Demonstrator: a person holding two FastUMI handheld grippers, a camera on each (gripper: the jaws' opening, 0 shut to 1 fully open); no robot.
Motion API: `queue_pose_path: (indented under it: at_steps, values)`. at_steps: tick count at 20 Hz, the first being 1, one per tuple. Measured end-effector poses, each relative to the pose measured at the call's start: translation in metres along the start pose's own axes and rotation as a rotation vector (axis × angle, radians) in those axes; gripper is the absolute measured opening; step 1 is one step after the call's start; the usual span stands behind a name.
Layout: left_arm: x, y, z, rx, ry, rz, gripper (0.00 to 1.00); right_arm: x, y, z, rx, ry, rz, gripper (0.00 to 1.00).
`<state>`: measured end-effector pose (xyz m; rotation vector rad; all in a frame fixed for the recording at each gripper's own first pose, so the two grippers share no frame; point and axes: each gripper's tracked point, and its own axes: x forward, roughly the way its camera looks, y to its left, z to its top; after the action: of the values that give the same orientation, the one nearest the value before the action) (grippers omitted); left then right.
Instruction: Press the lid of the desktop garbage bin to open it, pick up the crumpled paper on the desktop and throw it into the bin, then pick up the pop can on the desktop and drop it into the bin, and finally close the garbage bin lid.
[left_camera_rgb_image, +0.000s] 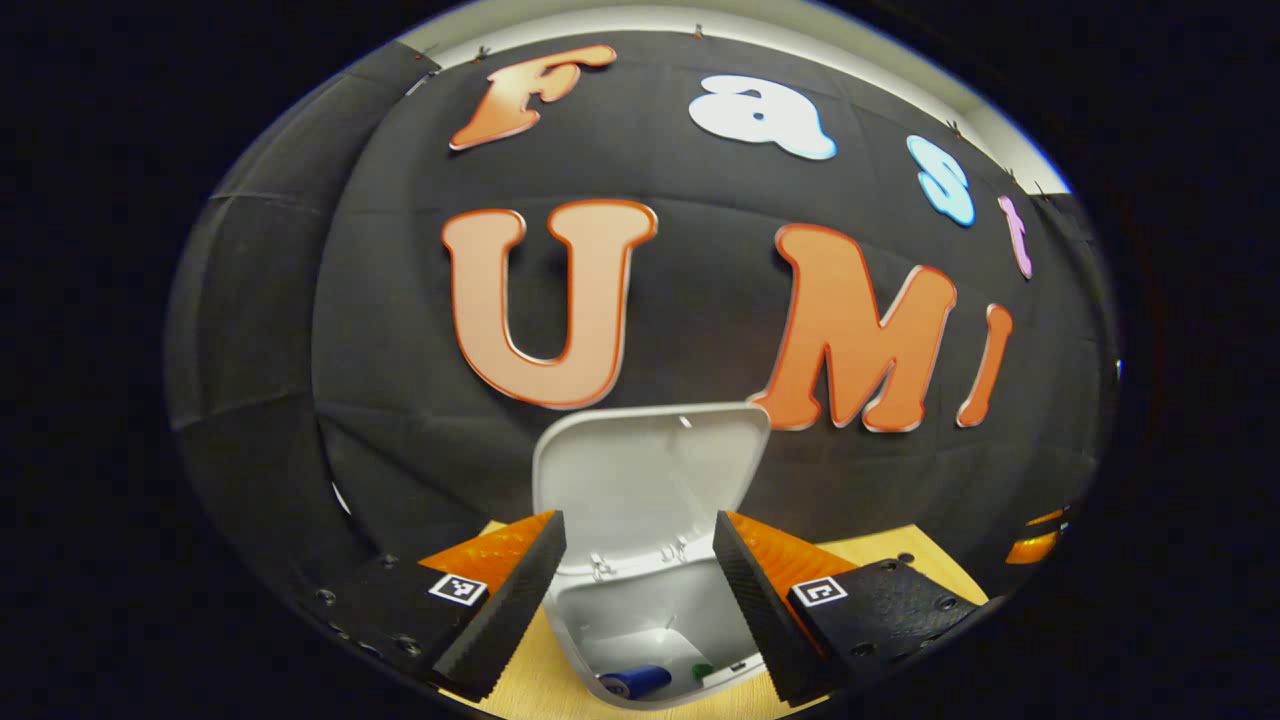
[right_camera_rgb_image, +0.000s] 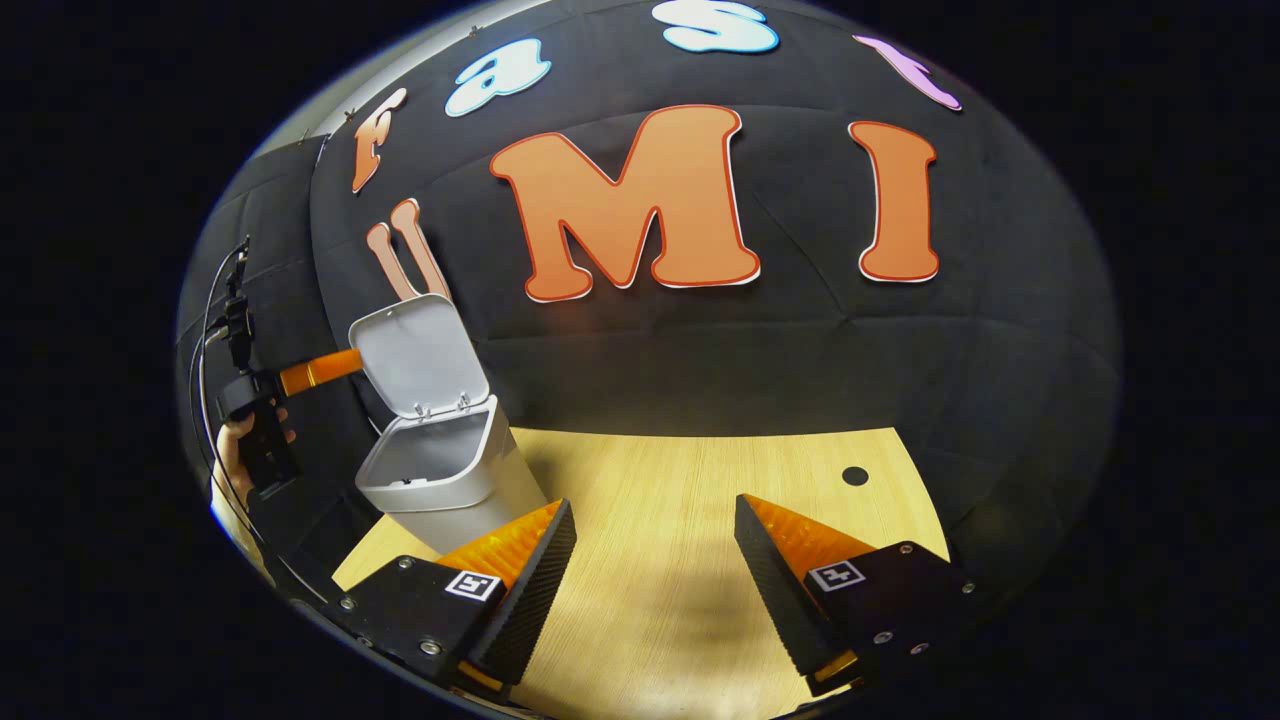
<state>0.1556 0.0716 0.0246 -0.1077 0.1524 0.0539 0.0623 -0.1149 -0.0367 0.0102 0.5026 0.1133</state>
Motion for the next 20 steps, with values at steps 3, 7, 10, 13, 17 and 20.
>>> queue_pose_path:
  at_steps: [3,7,10,13,17,20]
  values:
    - [0.002,0.013,0.036,0.012,-0.057,0.028,0.93,0.000,0.006,0.000,0.000,0.000,0.015,0.96]
    - [0.010,0.013,0.089,0.044,-0.140,0.005,0.94,0.000,0.012,0.004,0.005,-0.005,0.022,0.96]
    - [0.028,0.008,0.109,0.092,-0.119,-0.024,0.93,-0.001,0.013,0.005,0.005,-0.011,0.023,0.96]
    - [0.054,0.011,0.122,0.109,-0.094,-0.040,0.94,-0.003,0.013,0.003,0.006,-0.009,0.020,0.96]
    - [0.090,0.026,0.102,0.162,0.029,-0.043,0.94,-0.007,0.009,-0.001,0.022,-0.008,0.007,0.96]
    - [0.101,0.027,0.074,0.138,0.112,-0.070,0.94,-0.007,0.007,-0.006,0.036,0.003,0.000,0.96]
